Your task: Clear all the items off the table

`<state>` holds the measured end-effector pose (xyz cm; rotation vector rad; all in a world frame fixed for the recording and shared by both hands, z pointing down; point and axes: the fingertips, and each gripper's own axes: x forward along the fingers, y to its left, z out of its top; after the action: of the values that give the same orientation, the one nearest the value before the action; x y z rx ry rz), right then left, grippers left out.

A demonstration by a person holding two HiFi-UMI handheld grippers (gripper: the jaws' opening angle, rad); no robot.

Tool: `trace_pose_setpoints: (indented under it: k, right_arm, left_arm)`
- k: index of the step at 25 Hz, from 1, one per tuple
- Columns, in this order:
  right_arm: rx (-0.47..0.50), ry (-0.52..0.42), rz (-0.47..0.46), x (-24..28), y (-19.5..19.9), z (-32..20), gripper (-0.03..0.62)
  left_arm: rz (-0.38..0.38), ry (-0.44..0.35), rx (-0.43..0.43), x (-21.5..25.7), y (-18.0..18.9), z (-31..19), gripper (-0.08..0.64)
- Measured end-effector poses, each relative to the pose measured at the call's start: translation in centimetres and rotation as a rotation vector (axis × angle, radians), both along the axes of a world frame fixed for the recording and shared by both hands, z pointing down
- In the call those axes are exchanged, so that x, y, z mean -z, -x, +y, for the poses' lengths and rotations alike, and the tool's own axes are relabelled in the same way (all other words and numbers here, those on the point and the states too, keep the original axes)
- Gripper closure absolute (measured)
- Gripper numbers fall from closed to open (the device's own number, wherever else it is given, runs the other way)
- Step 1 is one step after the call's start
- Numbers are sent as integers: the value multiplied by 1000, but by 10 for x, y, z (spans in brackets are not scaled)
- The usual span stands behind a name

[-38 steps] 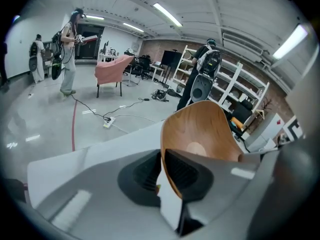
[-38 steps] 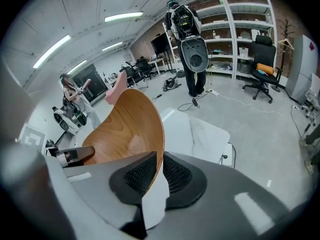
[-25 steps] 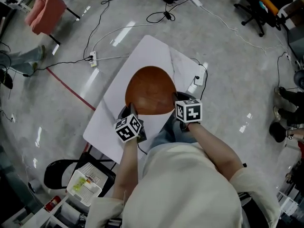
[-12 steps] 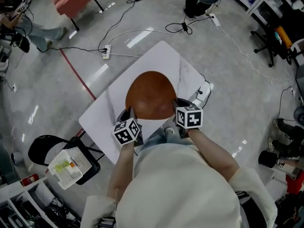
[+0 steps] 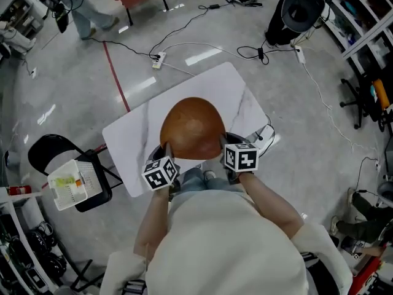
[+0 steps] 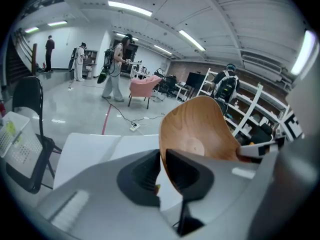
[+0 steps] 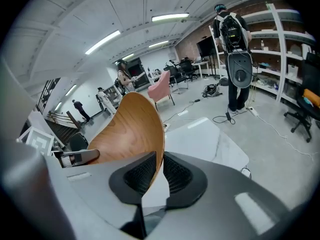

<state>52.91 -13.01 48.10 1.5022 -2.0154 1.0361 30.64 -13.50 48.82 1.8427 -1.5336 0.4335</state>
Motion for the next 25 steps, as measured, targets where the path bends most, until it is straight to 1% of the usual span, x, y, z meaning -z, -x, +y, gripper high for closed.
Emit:
trace_pose_setpoints:
  k: [10,17,25]
  right_arm:
    - [142,-31,-2,8,21,15,548]
    - [223,-33,-16,7,38,23,548]
    - [331,-41,-29,4,75,24,546]
  left_arm:
    - [0,-20,139,5,19,46,518]
    - [-11,-27,208,8,33,72,517]
    - [-16,-37,318,7,65,95,517]
